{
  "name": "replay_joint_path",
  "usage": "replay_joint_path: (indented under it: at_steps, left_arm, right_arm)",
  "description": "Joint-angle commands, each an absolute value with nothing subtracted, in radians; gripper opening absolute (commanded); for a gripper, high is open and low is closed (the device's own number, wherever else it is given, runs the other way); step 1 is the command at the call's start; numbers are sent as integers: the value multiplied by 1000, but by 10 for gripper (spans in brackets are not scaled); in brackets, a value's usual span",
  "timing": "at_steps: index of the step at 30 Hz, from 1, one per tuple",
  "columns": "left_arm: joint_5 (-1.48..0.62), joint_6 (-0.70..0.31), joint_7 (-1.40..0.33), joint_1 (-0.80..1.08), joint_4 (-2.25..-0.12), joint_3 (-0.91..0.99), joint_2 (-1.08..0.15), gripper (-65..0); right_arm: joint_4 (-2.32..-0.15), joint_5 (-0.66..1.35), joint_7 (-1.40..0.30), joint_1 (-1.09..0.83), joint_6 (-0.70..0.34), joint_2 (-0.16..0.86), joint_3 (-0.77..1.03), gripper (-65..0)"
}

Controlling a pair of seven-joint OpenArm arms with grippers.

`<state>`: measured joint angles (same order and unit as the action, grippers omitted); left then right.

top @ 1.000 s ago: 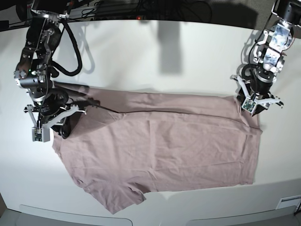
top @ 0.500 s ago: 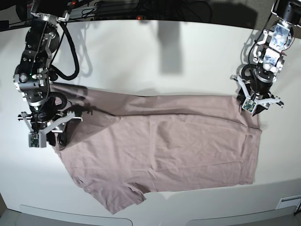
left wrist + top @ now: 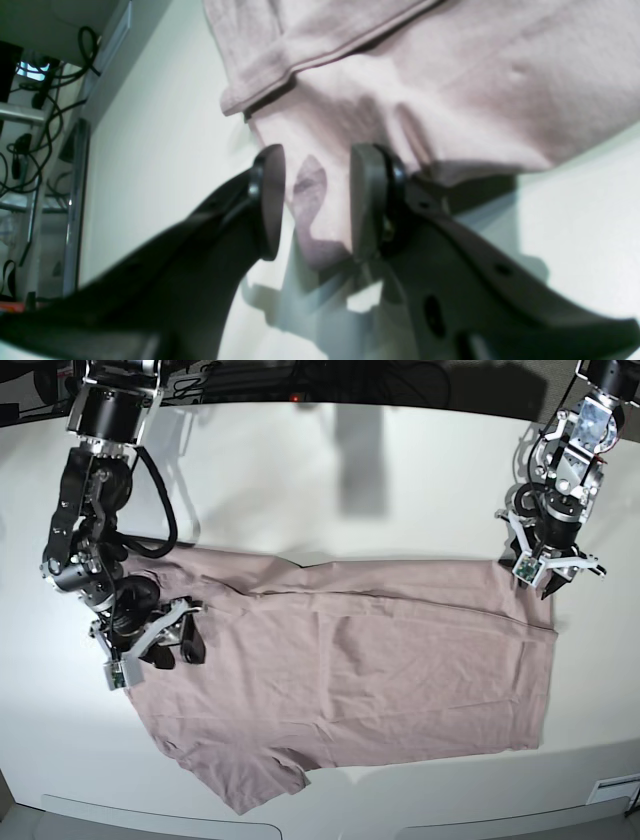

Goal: Fold the T-shirt properly
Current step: 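Move the right gripper over the sleeve nearest it, then lower the right gripper onto the shirt beside the collar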

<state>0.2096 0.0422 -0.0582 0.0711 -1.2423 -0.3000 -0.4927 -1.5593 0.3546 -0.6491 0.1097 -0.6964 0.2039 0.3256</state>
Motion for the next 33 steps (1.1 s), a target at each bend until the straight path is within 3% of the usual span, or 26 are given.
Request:
replay_joint_path:
  at_steps: [1, 7, 14, 19, 33]
  left_arm:
    - [209, 36, -75, 64, -1251, -295, -505, -435]
    - [209, 36, -60, 64, -1251, -295, -505, -435]
    - [209, 36, -44, 64, -1251, -295, -504, -435]
    - [209, 36, -44, 64, -1251, -295, -504, -435]
    - [209, 36, -44, 64, -1251, -295, -504, -435]
  right_arm:
    - [-1608, 371, -666, 117, -698, 241, 331, -355]
    - [-1698, 365, -735, -22, -698, 429, 305, -355]
    - [-1698, 114, -580, -57, -698, 640, -16, -355]
    - [-1697, -76, -542, 25, -698, 646, -221, -355]
    - [-1505, -78, -546, 217, -698, 620, -474, -355]
